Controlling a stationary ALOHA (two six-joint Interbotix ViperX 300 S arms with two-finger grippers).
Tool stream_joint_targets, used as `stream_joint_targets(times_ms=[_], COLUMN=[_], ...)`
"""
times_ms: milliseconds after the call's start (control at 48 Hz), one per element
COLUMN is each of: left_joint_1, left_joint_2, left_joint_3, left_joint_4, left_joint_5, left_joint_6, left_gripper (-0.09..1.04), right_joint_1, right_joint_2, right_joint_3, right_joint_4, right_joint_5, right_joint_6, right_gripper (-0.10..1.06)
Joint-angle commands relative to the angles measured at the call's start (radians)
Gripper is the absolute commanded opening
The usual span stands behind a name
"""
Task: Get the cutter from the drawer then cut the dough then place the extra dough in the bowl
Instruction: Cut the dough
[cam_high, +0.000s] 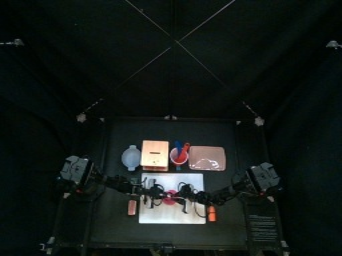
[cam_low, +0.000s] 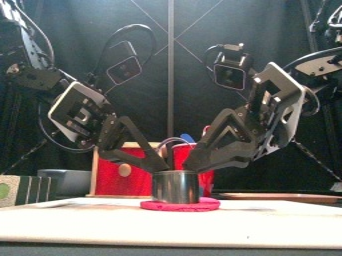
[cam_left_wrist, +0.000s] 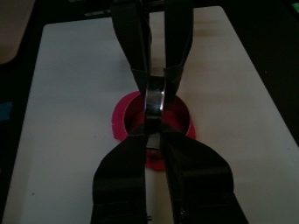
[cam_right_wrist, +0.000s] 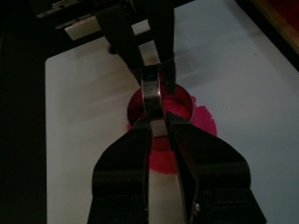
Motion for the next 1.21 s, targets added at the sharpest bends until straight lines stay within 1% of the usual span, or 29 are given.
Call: stream_joint_targets(times_ms=[21,250,562,771,938,1208], left_joint_1=[-0.035,-0.035,-0.041,-0.040,-0.041,-0.041], left_joint_2=[0.012,0.017,0.031,0.041,0.043,0.044], left_joint_3=[-0.005,-0.012,-0.028,-0.035,-0.035,-0.034], left_joint_4=[0.005,0.008,0.031,0.058,0.071,0.078], left_joint_5=[0.048,0.060,0.158,0.186,0.199,0.227], left_joint_6=[0.002,0.002,0.005,0.005,0.005,0.002], left_gripper=[0.33,0.33,0.33,0.32,0.32,0.32], right_joint_1=[-0.021,-0.025,-0.028,-0.029,-0.031,-0.058], right_joint_2=[0.031,0.031,0.031,0.031,0.031,0.031], right_joint_3=[0.011,0.005,0.002,-0.008,-0.020,-0.037], right_joint_4=[0.015,0.015,0.009,0.002,-0.032,-0.074], right_joint_5=[0.052,0.095,0.166,0.189,0.221,0.273], right_joint_6=[0.009,0.008,0.008,-0.002,-0.002,0.002], right_gripper=[0.46,0.46,0.46,0.46,0.46,0.45])
